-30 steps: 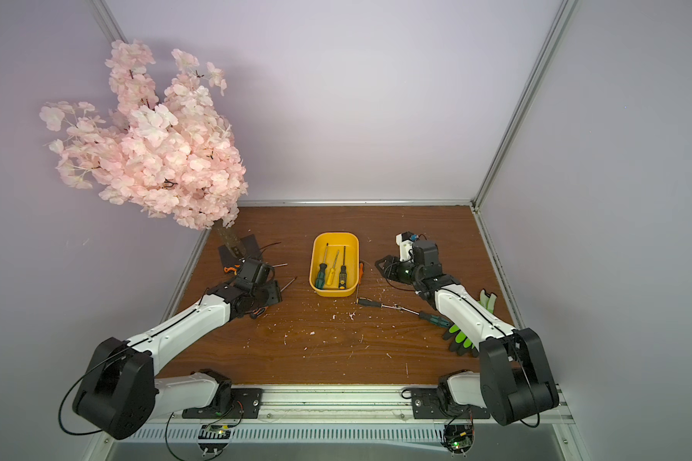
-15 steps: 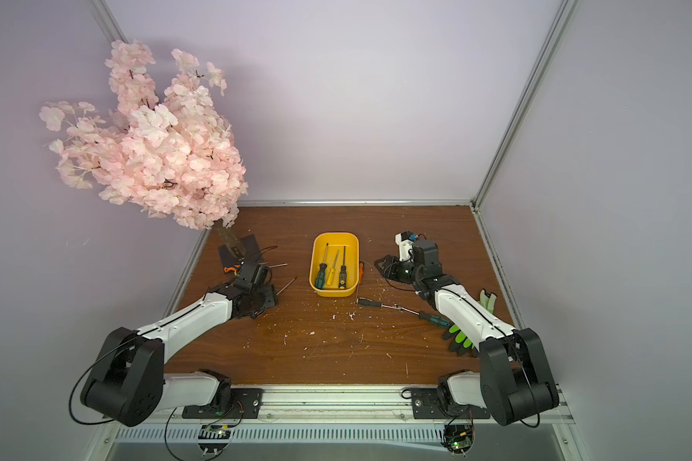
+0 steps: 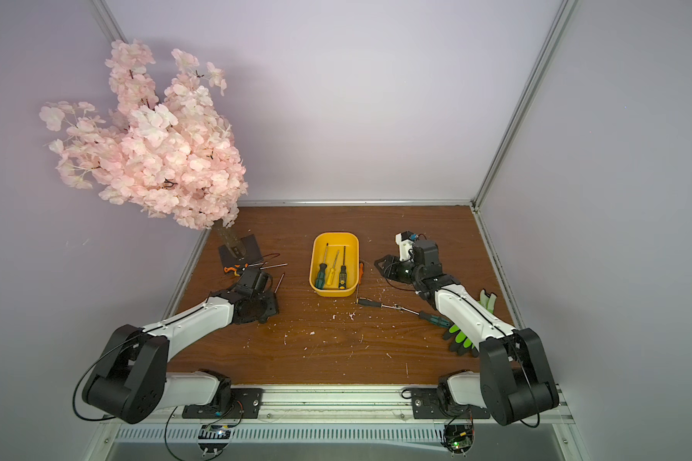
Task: Put the screwdriver on the desktop into the storage box
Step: Pick up the screwdriver from the center of the board.
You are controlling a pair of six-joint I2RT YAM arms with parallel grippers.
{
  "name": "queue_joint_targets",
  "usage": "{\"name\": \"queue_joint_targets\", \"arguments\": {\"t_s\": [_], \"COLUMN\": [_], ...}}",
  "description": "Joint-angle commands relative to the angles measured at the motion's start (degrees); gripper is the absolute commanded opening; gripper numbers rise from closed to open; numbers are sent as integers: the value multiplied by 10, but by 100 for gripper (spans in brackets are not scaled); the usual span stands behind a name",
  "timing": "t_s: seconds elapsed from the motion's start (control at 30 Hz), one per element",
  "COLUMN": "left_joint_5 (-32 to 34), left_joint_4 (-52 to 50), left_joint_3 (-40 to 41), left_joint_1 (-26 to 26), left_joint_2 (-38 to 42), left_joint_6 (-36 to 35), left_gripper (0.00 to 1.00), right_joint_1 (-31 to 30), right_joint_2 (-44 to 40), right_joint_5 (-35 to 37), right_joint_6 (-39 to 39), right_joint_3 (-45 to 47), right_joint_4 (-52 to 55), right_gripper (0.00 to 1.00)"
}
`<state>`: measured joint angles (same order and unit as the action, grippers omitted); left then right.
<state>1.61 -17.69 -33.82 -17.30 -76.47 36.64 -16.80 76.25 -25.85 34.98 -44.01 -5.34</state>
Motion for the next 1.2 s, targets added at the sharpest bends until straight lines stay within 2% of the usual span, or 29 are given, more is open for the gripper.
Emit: {"name": "queue_joint_targets", "arguments": {"t_s": [0.0, 0.33, 0.63, 0.9, 1.17], "left_joint_5": [-13, -5, -1, -15, -41], "left_joint_4": [1, 4, 3, 3, -4], "left_joint_3": [5, 4, 3, 2, -25], "left_joint_1": [-8, -44, -53, -56, -61], "left_joint_2": [10, -3, -10, -7, 33], "left_joint_6": [6, 10, 7, 4, 1], "left_gripper": [58, 52, 43, 25, 6], "right_joint_1": [-3, -3, -3, -3, -6], "right_joint_2": [-3, 0, 5, 8, 3], "right_joint_5": [-8, -9, -8, -6, -9], "right_joint_6": [5, 7, 7, 6, 3], "right_joint_3": [-10, -15, -19, -22, -28], "right_joint_4": [-19, -18, -16, -17, -11], "right_gripper": [41, 41, 40, 40, 41]}}
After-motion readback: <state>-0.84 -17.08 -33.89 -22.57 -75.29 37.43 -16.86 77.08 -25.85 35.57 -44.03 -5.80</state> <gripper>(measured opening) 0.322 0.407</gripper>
